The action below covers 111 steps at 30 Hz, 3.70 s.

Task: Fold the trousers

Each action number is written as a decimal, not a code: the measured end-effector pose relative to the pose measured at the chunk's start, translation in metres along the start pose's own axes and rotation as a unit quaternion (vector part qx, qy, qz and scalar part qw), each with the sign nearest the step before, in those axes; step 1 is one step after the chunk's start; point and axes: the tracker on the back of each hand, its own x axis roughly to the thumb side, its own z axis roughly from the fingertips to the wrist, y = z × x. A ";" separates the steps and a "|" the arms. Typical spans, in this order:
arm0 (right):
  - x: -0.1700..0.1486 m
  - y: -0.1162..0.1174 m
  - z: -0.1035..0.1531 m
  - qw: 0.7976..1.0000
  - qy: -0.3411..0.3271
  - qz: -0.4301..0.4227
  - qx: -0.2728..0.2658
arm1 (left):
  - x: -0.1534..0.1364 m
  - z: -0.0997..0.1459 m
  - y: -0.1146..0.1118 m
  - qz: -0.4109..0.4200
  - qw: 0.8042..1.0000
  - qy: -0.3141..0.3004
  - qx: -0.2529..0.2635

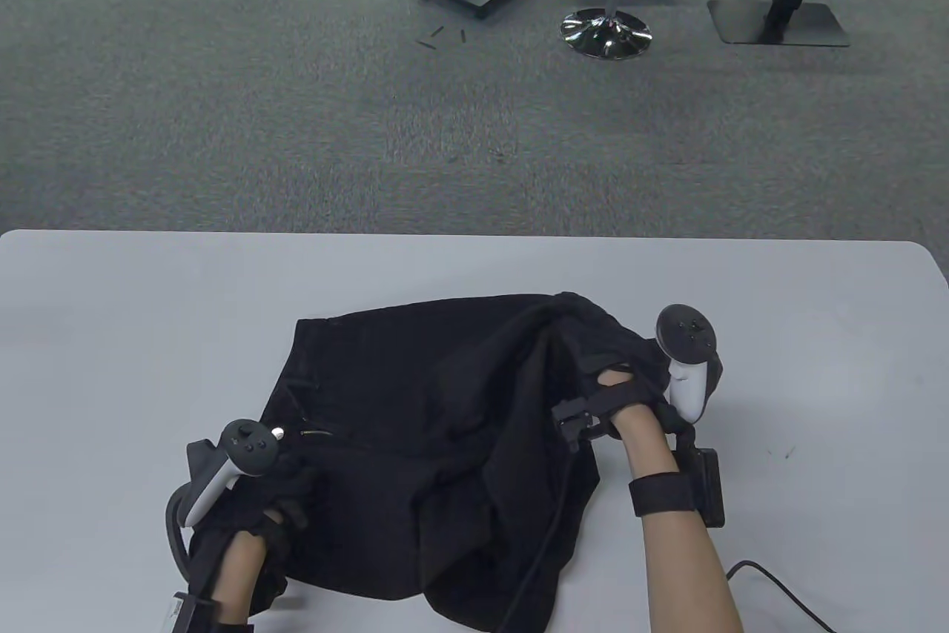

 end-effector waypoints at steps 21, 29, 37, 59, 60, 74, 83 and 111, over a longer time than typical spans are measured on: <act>-0.093 0.024 0.009 0.971 0.159 0.113 0.137 | 0.057 -0.006 -0.025 0.012 0.987 -0.163 0.005; -0.092 0.048 0.000 0.969 0.106 0.160 0.155 | 0.063 -0.022 -0.042 -0.068 0.989 -0.130 -0.022; -0.093 0.061 -0.008 0.952 0.133 0.217 0.168 | 0.055 -0.027 -0.039 -0.062 0.992 -0.104 -0.020; -0.046 -0.009 -0.001 0.992 0.096 -0.006 0.079 | 0.031 -0.030 -0.031 -0.015 0.995 -0.096 -0.016; -0.048 -0.005 0.000 0.989 0.105 0.045 0.091 | 0.031 -0.030 -0.031 -0.013 0.995 -0.096 -0.016; -0.098 0.029 -0.010 0.935 0.194 0.280 0.103 | 0.001 -0.033 -0.025 0.005 0.999 -0.046 0.015; -0.103 -0.019 0.022 0.910 0.225 0.343 0.062 | -0.026 -0.033 -0.019 0.030 0.999 -0.006 0.040; -0.034 0.144 0.114 0.815 0.004 0.535 0.224 | 0.012 -0.026 -0.031 -0.002 0.999 -0.015 0.044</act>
